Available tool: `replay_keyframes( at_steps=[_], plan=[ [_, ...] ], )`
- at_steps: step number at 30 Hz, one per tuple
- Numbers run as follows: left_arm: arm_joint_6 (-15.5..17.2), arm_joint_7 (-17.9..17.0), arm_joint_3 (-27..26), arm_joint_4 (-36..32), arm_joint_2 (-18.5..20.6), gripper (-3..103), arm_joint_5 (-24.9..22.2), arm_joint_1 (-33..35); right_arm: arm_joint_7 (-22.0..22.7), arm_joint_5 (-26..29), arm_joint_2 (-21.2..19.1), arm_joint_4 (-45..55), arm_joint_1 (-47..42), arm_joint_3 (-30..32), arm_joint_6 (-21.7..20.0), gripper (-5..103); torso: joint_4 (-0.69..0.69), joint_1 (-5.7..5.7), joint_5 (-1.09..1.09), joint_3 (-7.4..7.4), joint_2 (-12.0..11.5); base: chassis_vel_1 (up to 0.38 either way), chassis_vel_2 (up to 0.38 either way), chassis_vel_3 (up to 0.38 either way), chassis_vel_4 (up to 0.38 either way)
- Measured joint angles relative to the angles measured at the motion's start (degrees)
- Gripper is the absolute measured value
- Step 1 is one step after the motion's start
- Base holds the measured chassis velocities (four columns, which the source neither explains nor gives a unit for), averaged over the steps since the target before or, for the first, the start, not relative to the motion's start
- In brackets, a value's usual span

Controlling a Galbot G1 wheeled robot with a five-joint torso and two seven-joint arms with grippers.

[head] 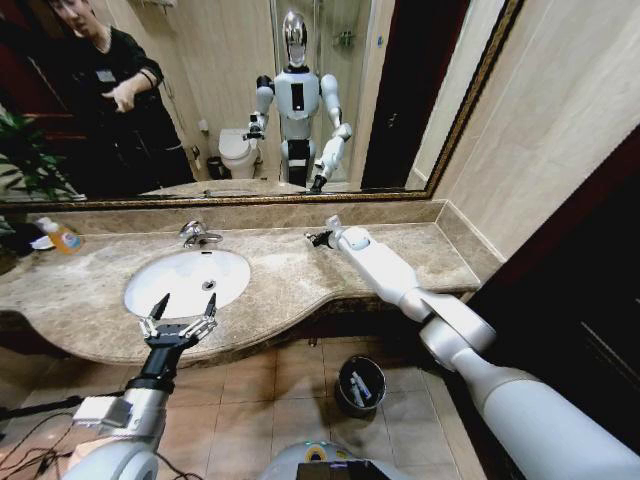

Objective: Pick up the trash from the sink and place it in the trash bin.

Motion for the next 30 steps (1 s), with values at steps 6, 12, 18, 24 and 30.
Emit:
replay_keyframes(
  at_steps=[6, 12, 18, 24, 30],
  plan=[
    [0.0, 0.0, 0.0, 0.0, 0.0, 100, 0.0, 0.0, 9.2, 11.7, -9.6, 19.7, -3.2, -1.9, -2.3, 2, -0.01, -0.01, 0.0, -0.02, 0.0, 0.0, 0.0, 0.0, 0.0],
    [0.0, 0.0, 0.0, 0.0, 0.0, 100, 0.0, 0.0, 11.0, 18.2, -20.6, 36.0, -10.0, 2.9, -2.5, 2, 0.02, -0.01, -0.01, -0.02, 0.0, 0.0, 0.0, 0.0, 0.0],
    [0.0, 0.0, 0.0, 0.0, 0.0, 100, 0.0, 0.0, 8.4, 20.4, -35.1, 53.5, -27.9, 15.4, 0.0, 2, -0.1, -0.02, 0.03, -0.02, 0.0, 0.0, 0.0, 0.0, 0.0],
    [0.0, 0.0, 0.0, 0.0, 0.0, 100, 0.0, 0.0, 2.2, 18.2, -37.4, 61.0, -40.6, 23.7, 5.4, 1, 0.06, -0.02, 0.03, -0.02, 0.0, 0.007, 0.0, 0.0, 0.009],
    [0.0, 0.0, 0.0, 0.0, 0.0, 100, 0.0, 0.0, -5.2, 11.4, -34.5, 67.3, -64.0, 40.6, 11.7, 1, -0.02, -0.01, 0.0, -0.02, 0.0, 0.017, 0.022, 0.012, 0.021]
  ],
)
